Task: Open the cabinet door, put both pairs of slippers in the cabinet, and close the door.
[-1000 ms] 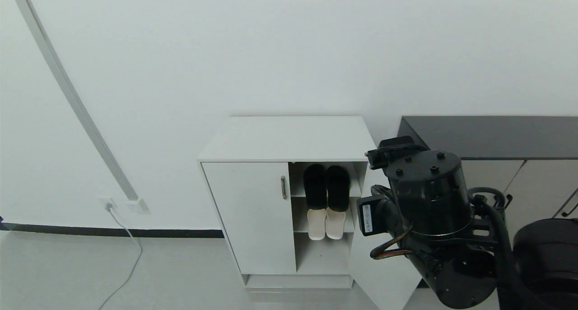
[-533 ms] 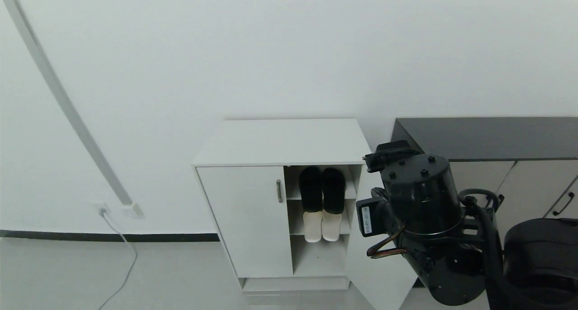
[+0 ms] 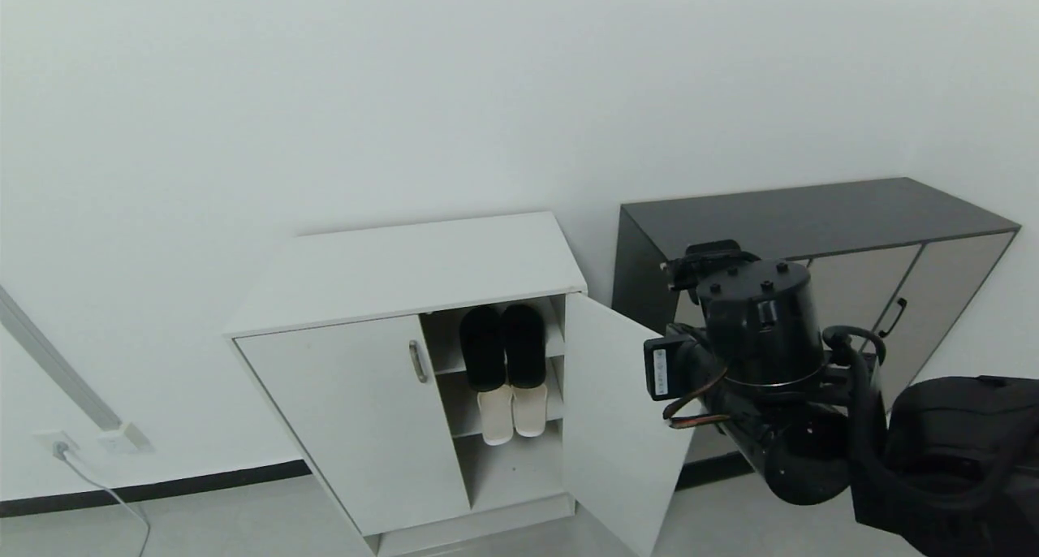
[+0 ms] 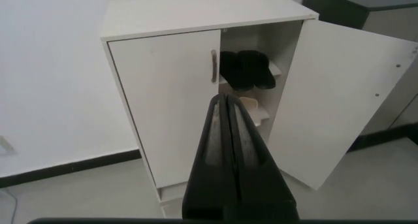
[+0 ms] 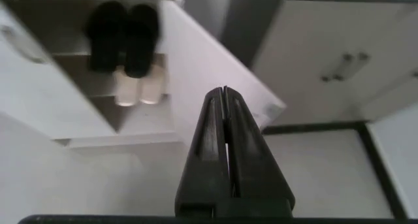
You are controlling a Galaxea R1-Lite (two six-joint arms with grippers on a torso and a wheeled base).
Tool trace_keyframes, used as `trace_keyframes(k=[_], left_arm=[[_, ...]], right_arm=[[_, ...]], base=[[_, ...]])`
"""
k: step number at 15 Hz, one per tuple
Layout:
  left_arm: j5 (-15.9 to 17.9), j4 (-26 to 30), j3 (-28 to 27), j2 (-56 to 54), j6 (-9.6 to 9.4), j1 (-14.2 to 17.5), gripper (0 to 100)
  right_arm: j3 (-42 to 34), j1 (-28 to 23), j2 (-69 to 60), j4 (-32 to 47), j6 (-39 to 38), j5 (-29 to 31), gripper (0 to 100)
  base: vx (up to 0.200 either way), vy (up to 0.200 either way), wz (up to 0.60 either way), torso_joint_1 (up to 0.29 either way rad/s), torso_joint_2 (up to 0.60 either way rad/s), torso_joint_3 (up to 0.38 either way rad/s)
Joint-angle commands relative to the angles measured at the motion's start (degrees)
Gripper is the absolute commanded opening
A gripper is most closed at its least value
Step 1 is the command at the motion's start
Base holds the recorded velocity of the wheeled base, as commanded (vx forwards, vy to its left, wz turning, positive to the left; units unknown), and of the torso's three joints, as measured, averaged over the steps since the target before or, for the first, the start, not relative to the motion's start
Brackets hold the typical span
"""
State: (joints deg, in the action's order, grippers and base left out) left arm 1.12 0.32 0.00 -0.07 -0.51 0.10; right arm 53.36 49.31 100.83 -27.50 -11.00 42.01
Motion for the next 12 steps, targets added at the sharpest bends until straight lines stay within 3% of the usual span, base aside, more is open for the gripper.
trace_keyframes(k=[1, 3, 5, 8, 12], left_arm=[[0.0, -0.1, 0.0, 0.1, -0.02, 0.0, 0], [0.0, 0.0, 0.0, 0.1, -0.02, 0.0, 0], [0.0, 0.0, 0.0, 0.1, -0.02, 0.0, 0], [0.1, -0.1, 0.0, 0.1, -0.02, 0.0, 0], [0.0, 0.0, 0.0, 0.1, -0.02, 0.0, 0]], right_arm=[[-0.3, -4.0, 1.7, -1.3, 0.2, -3.5, 0], [0.1, -8.4, 3.1, -3.2, 0.1, -9.3, 0], [0.5, -11.9, 5.3, -5.9, 0.3, -12.8, 0], [3.2, -15.3, 9.4, -7.0, 0.2, -13.6, 0], [8.6, -19.1, 14.7, -7.3, 0.0, -15.7, 0]], base=[[0.0, 0.0, 0.0, 0.0, 0.0, 0.0], [0.0, 0.0, 0.0, 0.0, 0.0, 0.0], [-0.2, 0.0, 0.0, 0.007, 0.0, 0.0], [-0.2, 0.0, 0.0, 0.001, 0.0, 0.005], [0.0, 0.0, 0.0, 0.0, 0.0, 0.0]])
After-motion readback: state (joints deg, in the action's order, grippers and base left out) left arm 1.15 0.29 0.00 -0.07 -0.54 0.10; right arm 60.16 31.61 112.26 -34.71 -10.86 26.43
